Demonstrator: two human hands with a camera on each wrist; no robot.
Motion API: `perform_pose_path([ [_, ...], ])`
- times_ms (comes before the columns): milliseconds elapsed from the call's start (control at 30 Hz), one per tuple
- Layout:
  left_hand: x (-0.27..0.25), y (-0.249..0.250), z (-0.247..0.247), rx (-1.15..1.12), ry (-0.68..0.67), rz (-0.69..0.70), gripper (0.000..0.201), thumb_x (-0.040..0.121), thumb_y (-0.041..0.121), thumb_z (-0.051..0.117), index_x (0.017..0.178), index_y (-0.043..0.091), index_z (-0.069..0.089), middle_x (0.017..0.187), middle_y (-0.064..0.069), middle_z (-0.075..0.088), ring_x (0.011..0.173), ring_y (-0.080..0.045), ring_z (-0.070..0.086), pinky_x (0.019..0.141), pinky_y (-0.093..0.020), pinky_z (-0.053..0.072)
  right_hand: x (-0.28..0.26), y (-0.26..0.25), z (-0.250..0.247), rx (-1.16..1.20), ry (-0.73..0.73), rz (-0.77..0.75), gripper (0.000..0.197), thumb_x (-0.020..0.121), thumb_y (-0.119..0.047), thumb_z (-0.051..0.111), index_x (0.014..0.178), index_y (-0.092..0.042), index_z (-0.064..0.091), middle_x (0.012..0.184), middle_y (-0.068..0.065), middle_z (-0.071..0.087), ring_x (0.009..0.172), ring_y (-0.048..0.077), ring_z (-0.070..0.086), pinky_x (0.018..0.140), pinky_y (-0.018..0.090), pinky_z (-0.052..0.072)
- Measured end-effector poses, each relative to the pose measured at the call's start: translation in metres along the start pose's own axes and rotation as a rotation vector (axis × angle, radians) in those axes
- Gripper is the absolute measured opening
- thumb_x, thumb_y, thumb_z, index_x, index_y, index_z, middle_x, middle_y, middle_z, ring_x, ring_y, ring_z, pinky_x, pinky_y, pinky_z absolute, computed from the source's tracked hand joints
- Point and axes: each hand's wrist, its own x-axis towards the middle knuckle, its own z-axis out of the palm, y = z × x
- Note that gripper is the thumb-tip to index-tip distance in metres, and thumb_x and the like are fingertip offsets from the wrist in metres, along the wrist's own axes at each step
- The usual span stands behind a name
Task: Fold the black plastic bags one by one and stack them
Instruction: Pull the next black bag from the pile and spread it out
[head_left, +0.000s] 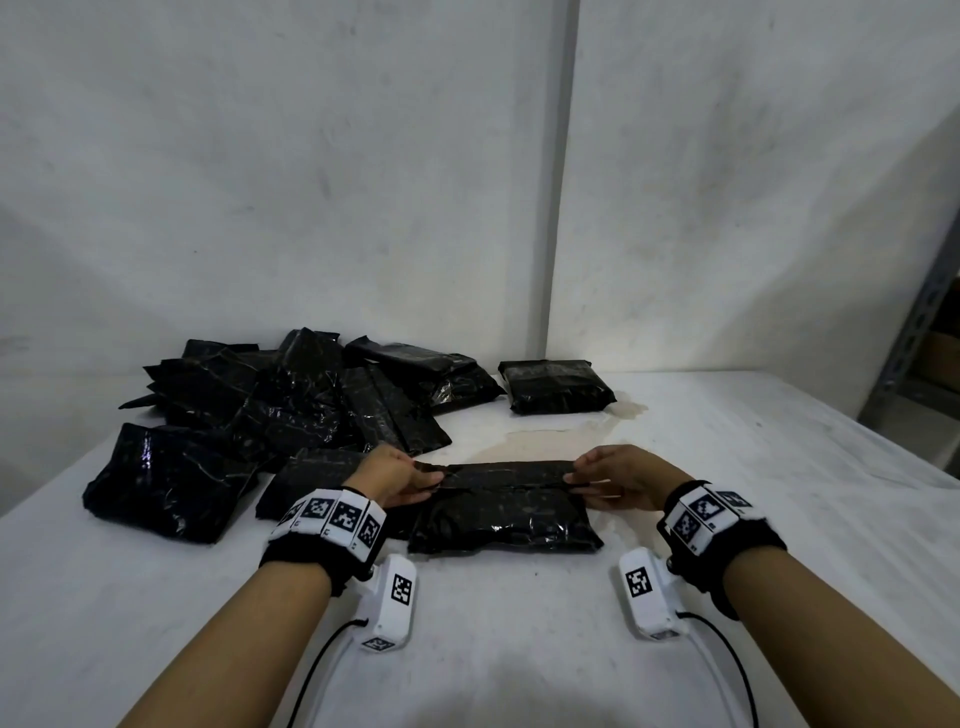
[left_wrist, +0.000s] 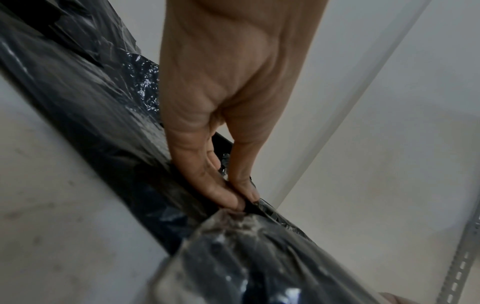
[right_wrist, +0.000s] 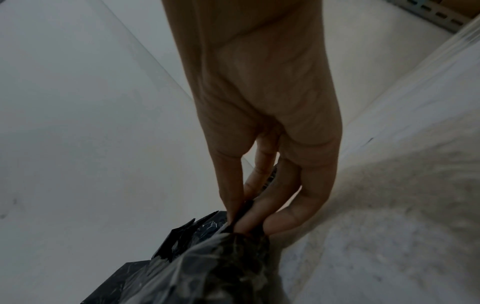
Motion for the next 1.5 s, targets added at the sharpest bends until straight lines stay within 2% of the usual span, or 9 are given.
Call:
perform_pose_path([
  [300, 0.010, -0.002, -0.008, 0.438, 0.123, 0.113, 0.043, 0.062, 0.026, 0.090, 0.061, 0.004, 0.052, 0.061, -0.011, 0.058, 0.061, -0.023, 0.058, 0.070, -0.035, 0.050, -0.008, -0.004, -0.001, -0.143, -0.091, -0.015, 0.022, 0.090, 0.002, 0.060, 0.098, -0.011, 0.076, 0.091, 0.006, 0.073, 0.078, 0.013, 0.070, 0.077, 0.023, 0.054],
  [400, 0.005, 0.002, -0.012, 0.593, 0.197, 0.170, 0.065, 0.060, 0.033, 0.090, 0.086, -0.019, 0.061, 0.095, -0.031, 0.064, 0.095, -0.042, 0.062, 0.083, -0.043, 0.049, -0.007, -0.004, -0.001, -0.155, -0.087, -0.013, 0.021, 0.088, 0.002, 0.062, 0.096, -0.011, 0.076, 0.090, 0.006, 0.073, 0.076, 0.012, 0.070, 0.081, 0.026, 0.053],
  [500, -0.008, 0.012, -0.011, 0.658, 0.291, 0.329, 0.040, 0.067, 0.030, 0.086, 0.068, 0.004, 0.056, 0.086, -0.022, 0.065, 0.085, -0.032, 0.061, 0.075, -0.035, 0.046, -0.008, -0.005, 0.000, -0.187, -0.084, -0.020, 0.021, 0.086, 0.003, 0.064, 0.099, -0.010, 0.075, 0.086, 0.004, 0.073, 0.072, 0.011, 0.070, 0.074, 0.023, 0.054],
  [633, -0.025, 0.018, 0.014, 0.664, -0.035, 0.654, 0.029, 0.084, 0.025, 0.072, 0.109, 0.013, 0.065, 0.111, -0.004, 0.061, 0.109, -0.019, 0.057, 0.097, -0.026, 0.043, -0.008, -0.007, 0.001, -0.225, -0.070, -0.015, 0.021, 0.086, 0.002, 0.065, 0.099, -0.011, 0.075, 0.087, 0.003, 0.073, 0.073, 0.010, 0.069, 0.073, 0.023, 0.053],
  [733, -0.045, 0.014, 0.041, 0.959, -0.374, 0.538, 0.061, 0.092, 0.036, 0.059, 0.146, 0.018, 0.036, 0.155, -0.001, 0.029, 0.142, -0.013, 0.025, 0.112, -0.020, 0.017, -0.010, -0.009, 0.001, -0.254, -0.073, 0.006, 0.021, 0.088, 0.001, 0.063, 0.097, -0.014, 0.075, 0.086, 0.000, 0.073, 0.069, 0.007, 0.069, 0.064, 0.019, 0.055],
  [867, -0.054, 0.008, 0.057, 1.281, -0.490, 0.363, 0.076, 0.097, 0.048, 0.044, 0.154, 0.022, 0.002, 0.161, 0.004, -0.006, 0.147, -0.012, -0.005, 0.118, -0.032, 0.002, -0.011, -0.012, -0.001, -0.287, -0.090, 0.049, 0.023, 0.088, 0.002, 0.064, 0.101, -0.013, 0.075, 0.093, 0.002, 0.073, 0.076, 0.009, 0.069, 0.065, 0.022, 0.056],
  [1000, -0.054, 0.009, 0.058, 1.426, -0.530, 0.310, 0.067, 0.102, 0.043, 0.033, 0.153, 0.021, -0.003, 0.160, 0.003, -0.009, 0.147, -0.012, -0.004, 0.120, -0.035, 0.001, -0.015, -0.017, -0.004, -0.326, -0.065, 0.061, 0.012, 0.085, -0.010, 0.072, 0.096, -0.014, 0.070, 0.091, 0.002, 0.073, 0.074, 0.011, 0.069, 0.069, 0.025, 0.057],
  [1133, -0.054, 0.008, 0.059, 1.444, -0.547, 0.298, 0.065, 0.103, 0.042, 0.032, 0.153, 0.022, -0.004, 0.160, 0.003, -0.010, 0.148, -0.013, -0.003, 0.120, -0.036, 0.003, -0.013, -0.021, -0.008, -0.308, 0.047, 0.068, 0.037, 0.081, -0.042, 0.074, 0.096, -0.010, 0.066, 0.093, 0.003, 0.073, 0.070, 0.014, 0.068, 0.057, 0.022, 0.053],
  [1500, -0.058, 0.004, 0.065, 1.455, -0.541, 0.289, 0.068, 0.102, 0.045, 0.030, 0.153, 0.021, -0.007, 0.160, 0.000, -0.012, 0.148, -0.015, -0.003, 0.120, -0.038, 0.005, 0.004, -0.010, 0.002, -0.085, 0.150, -0.048, 0.016, 0.088, 0.003, 0.063, 0.080, -0.010, 0.058, 0.082, 0.009, 0.062, 0.070, 0.016, 0.060, 0.050, 0.017, 0.053],
])
